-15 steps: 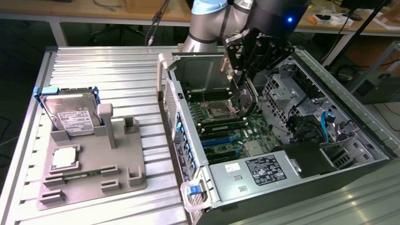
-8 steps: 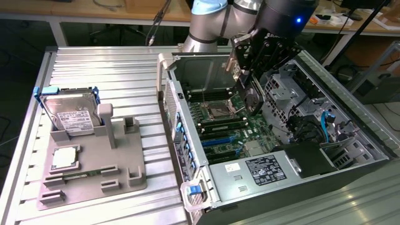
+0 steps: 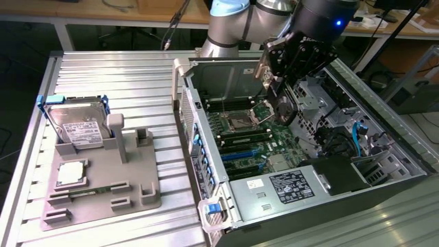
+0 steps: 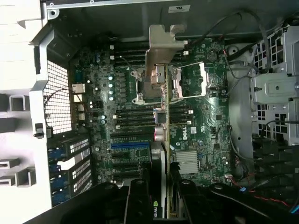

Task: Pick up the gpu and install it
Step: 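Pick up the gpu and move the gpu toward the slot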

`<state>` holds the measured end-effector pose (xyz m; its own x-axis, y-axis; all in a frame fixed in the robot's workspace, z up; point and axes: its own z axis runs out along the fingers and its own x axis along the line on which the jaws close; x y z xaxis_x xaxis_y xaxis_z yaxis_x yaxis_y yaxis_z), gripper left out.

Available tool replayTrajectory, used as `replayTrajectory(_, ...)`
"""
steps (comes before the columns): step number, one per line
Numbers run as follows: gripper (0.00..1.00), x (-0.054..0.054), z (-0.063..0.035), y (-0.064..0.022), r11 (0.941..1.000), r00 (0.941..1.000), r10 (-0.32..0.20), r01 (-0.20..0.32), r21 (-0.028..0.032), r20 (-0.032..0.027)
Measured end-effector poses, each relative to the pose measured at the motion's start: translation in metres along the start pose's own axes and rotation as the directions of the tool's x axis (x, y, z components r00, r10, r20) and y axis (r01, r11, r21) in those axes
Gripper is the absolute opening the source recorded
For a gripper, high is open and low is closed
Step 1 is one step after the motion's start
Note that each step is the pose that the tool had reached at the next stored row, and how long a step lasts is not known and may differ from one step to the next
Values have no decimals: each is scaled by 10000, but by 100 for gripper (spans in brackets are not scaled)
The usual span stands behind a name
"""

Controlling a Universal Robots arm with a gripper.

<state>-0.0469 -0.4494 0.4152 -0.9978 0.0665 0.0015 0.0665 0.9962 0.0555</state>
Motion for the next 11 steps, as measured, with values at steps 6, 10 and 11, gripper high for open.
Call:
replayTrajectory(6, 27, -108, 2, 7, 10000, 10000, -4, 4, -1, 0)
replayTrajectory(10, 27, -174, 2, 11, 10000, 10000, -7, 7, -1, 0)
replayTrajectory(11, 27, -198, 3, 13, 10000, 10000, -8, 8, 0, 0)
